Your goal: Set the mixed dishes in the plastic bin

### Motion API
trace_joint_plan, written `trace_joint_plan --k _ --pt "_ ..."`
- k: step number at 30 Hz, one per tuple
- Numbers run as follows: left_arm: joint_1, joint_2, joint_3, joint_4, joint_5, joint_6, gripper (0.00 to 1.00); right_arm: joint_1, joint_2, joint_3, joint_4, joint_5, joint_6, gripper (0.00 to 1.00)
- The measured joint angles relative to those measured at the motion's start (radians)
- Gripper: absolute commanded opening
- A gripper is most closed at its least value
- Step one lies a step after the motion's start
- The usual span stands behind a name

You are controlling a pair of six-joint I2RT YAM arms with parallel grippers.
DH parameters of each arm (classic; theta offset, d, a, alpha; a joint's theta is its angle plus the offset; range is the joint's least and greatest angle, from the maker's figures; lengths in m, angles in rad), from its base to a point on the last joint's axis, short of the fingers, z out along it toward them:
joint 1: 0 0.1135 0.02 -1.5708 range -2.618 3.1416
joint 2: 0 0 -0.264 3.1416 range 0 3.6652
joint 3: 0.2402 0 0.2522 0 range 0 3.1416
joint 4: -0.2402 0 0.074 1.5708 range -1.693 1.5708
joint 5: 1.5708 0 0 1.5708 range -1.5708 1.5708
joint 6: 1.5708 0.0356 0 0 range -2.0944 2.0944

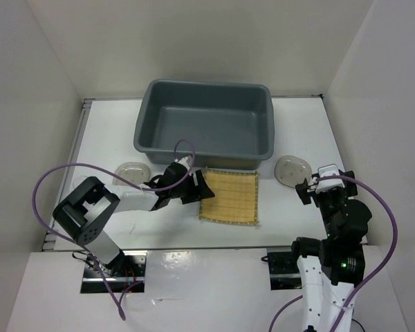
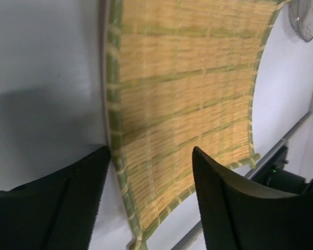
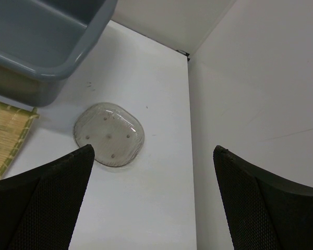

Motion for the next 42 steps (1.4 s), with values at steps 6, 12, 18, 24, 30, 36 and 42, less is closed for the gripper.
trace_joint_plan --k 6,12,18,24,30,36,42 --pt "-0.003 -0.026 -0.068 -0.051 0.017 -0.008 0.01 0.0 0.0 -0.008 0.007 0.005 0.003 0.99" --pt "-0.01 -0.032 -0.072 -0.048 0.024 -0.002 0.0 -0.005 0.002 -0.01 0.013 0.012 0.008 0.99" --pt "-0.029 -0.063 -0.098 -0.048 0.034 -0.001 0.0 -0.005 0.002 -0.012 0.015 0.017 0.008 0.99" --pt "-0.044 -0.29 -0.13 -0.25 0.009 0.027 0.0 -0.006 0.005 -0.026 0.018 0.026 0.01 0.99" --pt "-0.044 -0.665 -0.113 -0.449 -0.03 0.062 0.0 -0.006 0.005 -0.026 0.022 0.037 0.017 0.99" --pt "-0.016 -0.866 -0.049 -0.55 -0.039 0.087 0.0 -0.006 0.008 -0.027 0.031 0.046 0.023 0.99" --pt "-0.006 -0.877 -0.09 -0.586 -0.029 0.102 0.0 -0.006 0.019 -0.027 0.04 0.045 0.023 0.99"
